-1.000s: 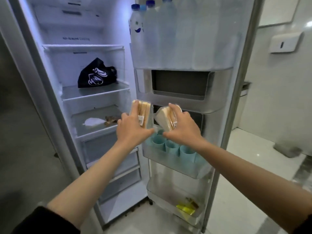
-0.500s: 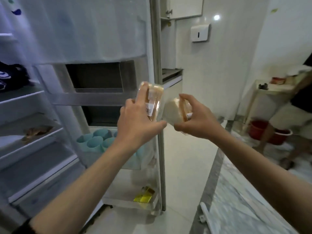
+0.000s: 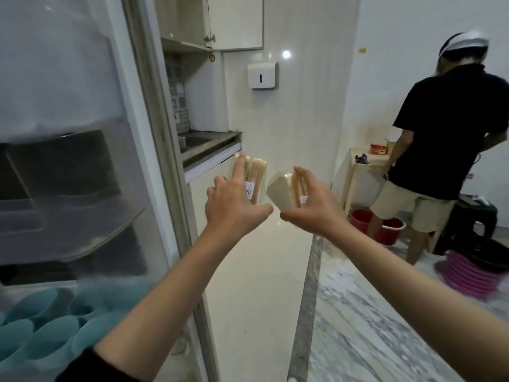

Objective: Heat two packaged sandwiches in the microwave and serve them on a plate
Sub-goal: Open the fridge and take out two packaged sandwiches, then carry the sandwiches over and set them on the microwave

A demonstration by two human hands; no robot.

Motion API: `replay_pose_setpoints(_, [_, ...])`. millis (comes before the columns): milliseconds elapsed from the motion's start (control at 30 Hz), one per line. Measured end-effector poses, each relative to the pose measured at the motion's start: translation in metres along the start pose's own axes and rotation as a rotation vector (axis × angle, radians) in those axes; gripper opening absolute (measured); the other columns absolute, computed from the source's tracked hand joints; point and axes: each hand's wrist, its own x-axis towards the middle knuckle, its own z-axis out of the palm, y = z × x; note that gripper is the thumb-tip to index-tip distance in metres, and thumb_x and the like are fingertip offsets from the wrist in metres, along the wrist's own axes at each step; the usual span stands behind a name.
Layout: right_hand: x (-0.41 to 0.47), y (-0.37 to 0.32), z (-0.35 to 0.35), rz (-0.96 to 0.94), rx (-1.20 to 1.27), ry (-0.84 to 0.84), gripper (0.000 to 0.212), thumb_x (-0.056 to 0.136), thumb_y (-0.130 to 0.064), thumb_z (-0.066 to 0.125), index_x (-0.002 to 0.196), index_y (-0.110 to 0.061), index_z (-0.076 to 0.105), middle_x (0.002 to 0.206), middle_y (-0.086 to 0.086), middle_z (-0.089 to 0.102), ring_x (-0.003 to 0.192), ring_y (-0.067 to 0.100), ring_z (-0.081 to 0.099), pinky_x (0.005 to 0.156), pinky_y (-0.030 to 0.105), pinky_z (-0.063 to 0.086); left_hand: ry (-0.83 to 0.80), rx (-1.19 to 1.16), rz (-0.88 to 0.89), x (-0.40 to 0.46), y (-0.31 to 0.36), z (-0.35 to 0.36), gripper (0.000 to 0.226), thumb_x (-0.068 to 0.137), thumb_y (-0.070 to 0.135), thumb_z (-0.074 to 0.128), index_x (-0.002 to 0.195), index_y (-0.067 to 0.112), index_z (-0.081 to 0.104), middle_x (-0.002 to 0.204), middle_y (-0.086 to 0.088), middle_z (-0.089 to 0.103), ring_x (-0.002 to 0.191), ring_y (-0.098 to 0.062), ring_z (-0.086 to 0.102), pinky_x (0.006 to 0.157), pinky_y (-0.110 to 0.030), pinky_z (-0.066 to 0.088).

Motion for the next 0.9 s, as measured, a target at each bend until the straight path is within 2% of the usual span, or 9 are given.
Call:
replay_pose_setpoints(267, [0.094, 0.036, 0.014, 0.006, -0.027, 0.017, 0.096, 0.062, -0.035, 0.075, 0.141, -0.041, 0.021, 0.118, 0.005, 0.047, 0.088, 0.017, 0.049, 0.082, 0.039, 0.049, 0.015, 0.017, -0.025, 0.1, 0.003, 0.047, 0.102, 0.066, 0.042, 0.072, 0.145, 0.039, 0.008, 0.123, -0.014, 0.044, 0.112, -0.036, 0.043, 0.079, -0.034, 0.031])
replay_pose_setpoints(433, [0.125, 0.065, 0.014, 0.017, -0.008, 0.02, 0.097, 0.062, -0.035, 0.076, 0.142, -0.04, 0.021, 0.119, 0.006, 0.047, 0.094, 0.021, 0.051, 0.082, 0.038, 0.049, 0.029, 0.011, -0.006, 0.138, 0.015, 0.076, 0.1, 0.067, 0.039, 0.071, 0.146, 0.037, 0.01, 0.119, -0.014, 0.043, 0.111, -0.036, 0.043, 0.079, -0.034, 0.032])
replay_pose_setpoints(667, [0.182, 0.118, -0.003, -0.01, 0.022, 0.029, 0.097, 0.06, -0.038, 0.077, 0.141, -0.04, 0.023, 0.122, 0.006, 0.049, 0.094, 0.017, 0.049, 0.082, 0.037, 0.048, 0.032, 0.031, -0.033, 0.187, 0.044, 0.129, 0.101, 0.068, 0.04, 0.071, 0.146, 0.038, 0.007, 0.12, -0.013, 0.043, 0.112, -0.035, 0.042, 0.079, -0.034, 0.034])
replay_pose_setpoints(800, [0.216, 0.145, -0.007, -0.016, 0.041, 0.004, 0.097, 0.061, -0.038, 0.076, 0.142, -0.041, 0.022, 0.123, 0.005, 0.048, 0.098, 0.019, 0.051, 0.085, 0.039, 0.048, 0.042, 0.073, -0.031, 0.208, 0.054, 0.156, 0.101, 0.066, 0.039, 0.071, 0.145, 0.037, 0.009, 0.118, -0.014, 0.045, 0.111, -0.036, 0.043, 0.08, -0.036, 0.036])
replay_pose_setpoints(900, [0.261, 0.183, -0.014, -0.062, 0.074, -0.044, 0.096, 0.06, -0.038, 0.075, 0.14, -0.043, 0.022, 0.12, 0.005, 0.048, 0.1, 0.025, 0.057, 0.086, 0.042, 0.051, 0.088, 0.079, -0.092, 0.236, 0.075, 0.197, 0.101, 0.064, 0.038, 0.071, 0.144, 0.039, 0.009, 0.107, -0.01, 0.042, 0.109, -0.036, 0.045, 0.078, -0.035, 0.035])
